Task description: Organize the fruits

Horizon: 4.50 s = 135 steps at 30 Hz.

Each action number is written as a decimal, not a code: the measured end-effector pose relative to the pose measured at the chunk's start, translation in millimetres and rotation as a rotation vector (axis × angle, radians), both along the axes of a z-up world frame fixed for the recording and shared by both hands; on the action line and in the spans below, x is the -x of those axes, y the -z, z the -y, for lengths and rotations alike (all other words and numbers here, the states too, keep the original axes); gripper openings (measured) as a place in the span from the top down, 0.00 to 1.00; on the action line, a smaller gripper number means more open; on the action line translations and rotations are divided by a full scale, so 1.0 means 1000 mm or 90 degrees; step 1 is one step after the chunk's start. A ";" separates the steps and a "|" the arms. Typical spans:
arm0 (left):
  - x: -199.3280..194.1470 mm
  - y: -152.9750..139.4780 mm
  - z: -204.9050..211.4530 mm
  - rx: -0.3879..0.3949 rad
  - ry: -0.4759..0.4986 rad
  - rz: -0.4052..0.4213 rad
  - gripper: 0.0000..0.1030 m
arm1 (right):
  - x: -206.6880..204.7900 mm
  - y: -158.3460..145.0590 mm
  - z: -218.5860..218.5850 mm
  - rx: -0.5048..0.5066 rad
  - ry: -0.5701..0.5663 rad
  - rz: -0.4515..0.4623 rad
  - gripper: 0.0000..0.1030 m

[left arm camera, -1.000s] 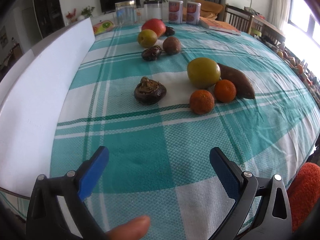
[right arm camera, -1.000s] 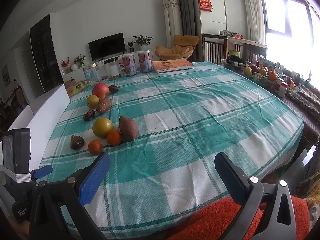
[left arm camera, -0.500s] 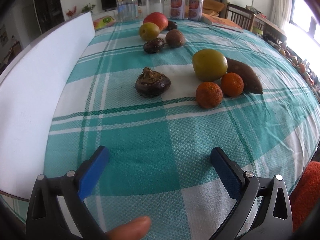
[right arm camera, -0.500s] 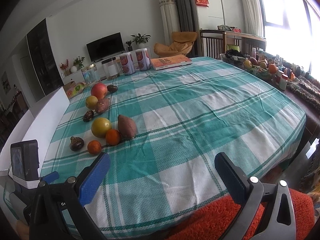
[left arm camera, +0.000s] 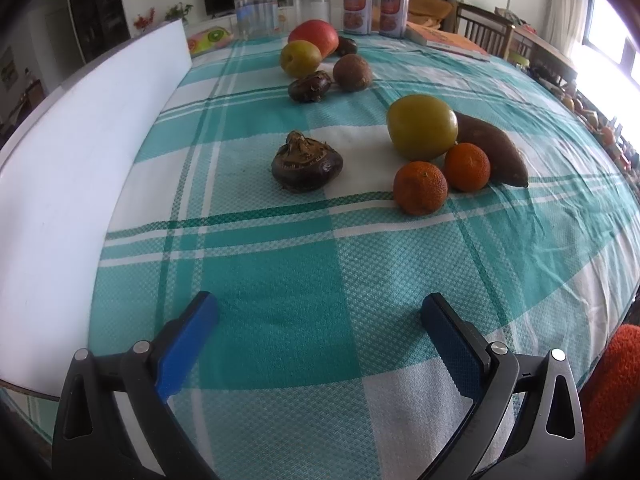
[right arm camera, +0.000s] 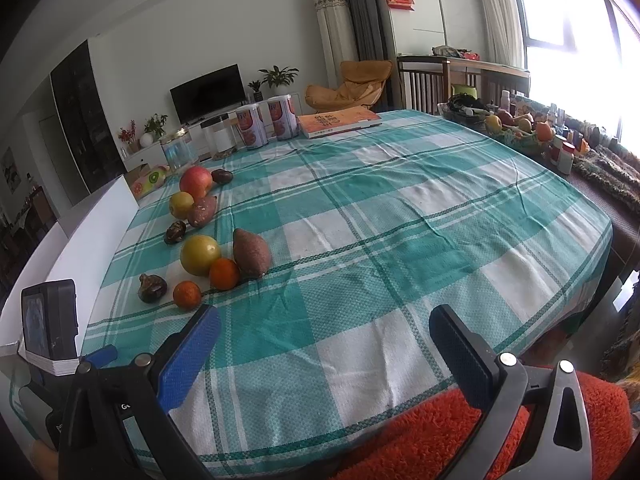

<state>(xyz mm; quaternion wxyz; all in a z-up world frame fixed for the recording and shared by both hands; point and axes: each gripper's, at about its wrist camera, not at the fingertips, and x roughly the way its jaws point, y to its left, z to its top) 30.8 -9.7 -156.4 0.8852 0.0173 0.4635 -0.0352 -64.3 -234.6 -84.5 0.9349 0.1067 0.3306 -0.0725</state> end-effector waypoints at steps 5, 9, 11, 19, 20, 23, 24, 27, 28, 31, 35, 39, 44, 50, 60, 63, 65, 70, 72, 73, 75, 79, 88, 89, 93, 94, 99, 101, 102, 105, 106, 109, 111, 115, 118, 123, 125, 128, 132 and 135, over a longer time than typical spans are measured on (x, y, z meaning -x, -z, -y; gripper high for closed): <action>0.000 0.000 0.001 0.000 0.001 -0.001 0.00 | 0.000 0.000 0.000 -0.001 0.000 0.000 0.00; 0.001 0.001 0.001 0.000 0.001 -0.002 0.00 | 0.000 0.000 0.000 0.000 0.000 0.000 0.00; 0.001 0.001 0.001 0.000 0.001 -0.002 0.00 | 0.000 0.000 0.000 0.000 -0.001 0.000 0.00; 0.000 0.001 0.001 0.000 0.000 -0.002 0.00 | 0.000 0.000 0.000 0.000 0.000 0.000 0.00; 0.000 0.001 0.001 0.000 0.000 -0.001 0.00 | 0.000 0.000 0.000 -0.001 0.000 0.000 0.00; 0.001 0.001 0.001 0.000 0.001 0.002 0.00 | 0.001 0.000 0.001 0.000 0.000 -0.001 0.00; 0.001 0.001 0.001 -0.001 0.001 0.002 0.00 | 0.000 0.000 0.001 0.000 0.000 0.000 0.00; 0.001 0.001 0.001 -0.001 0.001 0.002 0.00 | 0.000 0.000 0.001 0.000 0.000 -0.001 0.00; 0.001 0.001 0.001 0.000 0.000 0.002 0.00 | 0.000 0.000 0.001 0.000 0.000 -0.001 0.00; 0.001 0.001 0.001 0.000 0.001 0.002 0.00 | 0.000 0.000 0.001 -0.001 0.000 0.000 0.00; 0.001 0.001 0.001 0.000 0.001 0.003 0.00 | 0.000 0.000 0.001 -0.001 0.000 0.000 0.00; 0.002 0.001 0.002 -0.001 0.002 0.006 0.00 | 0.000 0.000 0.001 -0.001 0.000 0.000 0.00; 0.003 0.000 0.001 -0.001 0.004 0.008 0.00 | 0.001 0.000 0.001 -0.002 0.000 0.000 0.00; 0.003 0.000 0.002 -0.001 0.003 0.008 0.00 | 0.001 0.000 0.001 -0.001 -0.001 0.001 0.00; 0.003 0.000 0.002 -0.001 0.004 0.008 0.00 | 0.000 0.000 0.002 -0.002 0.000 0.001 0.00; 0.003 0.000 0.002 -0.001 0.004 0.008 0.00 | 0.000 0.000 0.002 -0.002 0.000 0.001 0.00; 0.004 0.000 0.002 -0.001 0.005 0.009 0.00 | 0.001 0.000 0.002 -0.002 0.000 0.001 0.00; 0.004 0.000 0.002 -0.001 0.010 0.007 0.00 | 0.001 0.000 0.002 -0.002 0.000 0.001 0.00; 0.003 0.000 0.002 -0.001 0.013 0.005 0.00 | 0.000 0.000 0.002 -0.002 0.000 0.001 0.00; 0.002 0.000 0.002 0.000 0.017 0.002 0.00 | 0.001 0.000 0.002 -0.003 0.000 0.001 0.00; 0.000 -0.001 0.001 0.000 0.027 -0.009 0.00 | 0.000 0.000 0.002 -0.003 0.000 0.001 0.00; -0.003 -0.008 -0.003 0.010 0.047 -0.028 0.02 | 0.001 0.000 0.003 -0.003 0.000 0.002 0.00; -0.015 -0.061 -0.039 0.110 0.066 0.027 0.02 | 0.001 0.000 0.001 -0.005 0.000 0.000 0.00; -0.017 -0.062 -0.043 0.115 0.068 0.026 0.02 | 0.001 0.000 0.002 -0.006 0.001 0.001 0.00; -0.031 -0.055 -0.048 0.112 0.073 0.004 0.03 | 0.001 0.000 0.003 -0.007 0.001 0.000 0.00; -0.035 -0.054 -0.047 0.110 0.077 0.004 0.03 | 0.000 0.001 0.002 -0.007 0.001 -0.001 0.00; -0.057 -0.045 -0.031 0.075 0.103 0.004 0.04 | 0.001 0.001 0.002 -0.008 0.002 -0.002 0.00; -0.066 -0.039 -0.024 0.059 0.111 0.001 0.04 | 0.002 0.001 0.002 -0.010 0.004 0.000 0.00; -0.070 -0.037 -0.021 0.050 0.114 -0.001 0.04 | 0.002 0.002 0.003 -0.012 0.005 0.000 0.00; -0.079 -0.029 -0.017 0.030 0.118 -0.005 0.04 | 0.001 0.002 0.007 -0.022 0.007 -0.003 0.00; -0.081 -0.027 -0.018 0.028 0.120 -0.006 0.04 | 0.000 0.003 0.008 -0.026 0.008 -0.005 0.00; -0.085 -0.020 -0.019 0.020 0.121 -0.010 0.07 | 0.000 0.004 0.014 -0.051 0.007 -0.006 0.00; -0.087 -0.015 -0.021 0.027 0.125 -0.020 0.31 | -0.004 0.003 0.021 -0.083 0.001 -0.009 0.00; -0.088 -0.012 -0.018 0.017 0.143 -0.013 0.57 | -0.049 -0.005 0.028 -0.133 -0.059 -0.035 0.00; -0.088 -0.014 -0.023 0.046 0.143 -0.019 0.57 | -0.115 0.001 0.025 -0.157 -0.133 -0.124 0.21; -0.080 -0.023 -0.039 0.083 0.129 -0.021 0.58 | -0.193 0.031 0.001 -0.201 -0.227 -0.277 0.36; -0.076 -0.026 -0.043 0.088 0.129 -0.017 0.58 | -0.204 0.036 -0.012 -0.177 -0.247 -0.300 0.38; -0.070 -0.029 -0.047 0.097 0.128 -0.015 0.58 | -0.216 0.044 -0.020 -0.179 -0.250 -0.331 0.42; -0.065 -0.032 -0.049 0.117 0.128 -0.018 0.58 | -0.224 0.060 -0.018 -0.218 -0.251 -0.360 0.51; -0.060 -0.039 -0.050 0.142 0.130 -0.017 0.58 | -0.220 0.061 0.002 -0.291 -0.231 -0.346 0.60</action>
